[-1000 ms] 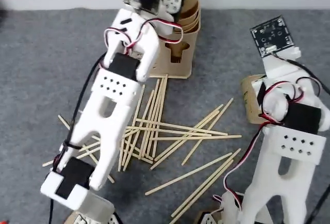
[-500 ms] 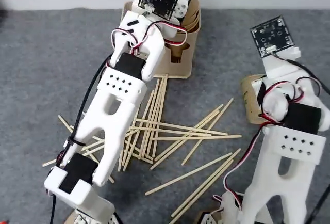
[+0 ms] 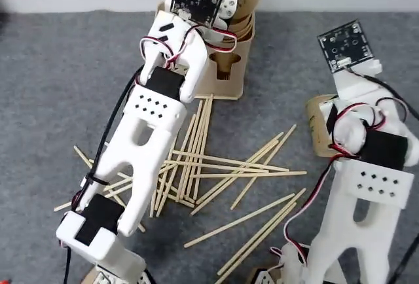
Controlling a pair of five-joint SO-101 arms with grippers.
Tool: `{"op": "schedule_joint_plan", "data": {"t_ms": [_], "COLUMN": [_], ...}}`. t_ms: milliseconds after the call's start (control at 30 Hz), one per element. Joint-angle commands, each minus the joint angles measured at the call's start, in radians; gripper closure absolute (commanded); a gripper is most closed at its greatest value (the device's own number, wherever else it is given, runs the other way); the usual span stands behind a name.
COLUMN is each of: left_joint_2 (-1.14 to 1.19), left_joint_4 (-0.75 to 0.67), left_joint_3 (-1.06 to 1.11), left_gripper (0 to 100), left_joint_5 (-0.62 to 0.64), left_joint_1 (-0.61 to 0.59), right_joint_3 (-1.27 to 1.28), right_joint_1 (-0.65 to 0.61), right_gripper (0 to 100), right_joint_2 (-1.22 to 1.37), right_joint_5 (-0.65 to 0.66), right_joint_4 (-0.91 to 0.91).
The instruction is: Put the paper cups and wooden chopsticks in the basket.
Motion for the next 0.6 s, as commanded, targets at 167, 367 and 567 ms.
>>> {"op": "schedule_joint_plan", "data": {"t_ms": [167, 367, 567], "left_joint_2": [0.012, 0.028, 0.032], "left_joint_4": [-0.040, -0.103, -0.103], "left_joint_3": [-0.047, -0.047, -0.041], "left_gripper": [98, 98, 98], "left_joint_5": [-0.184, 0.017, 0.097], "left_joint_1": [-0.015, -0.032, -0.054], "right_joint_3": [-0.009, -0.011, -0.011], "right_joint_1": [0.008, 0.005, 0.008], "right_gripper": [83.0, 83.0, 83.0], "right_joint_2": [-0.012, -0.012, -0.012], "right_joint_5": [-0.012, -0.012, -0.012], "right_joint_4": [-0.012, -0.012, -0.012]}}
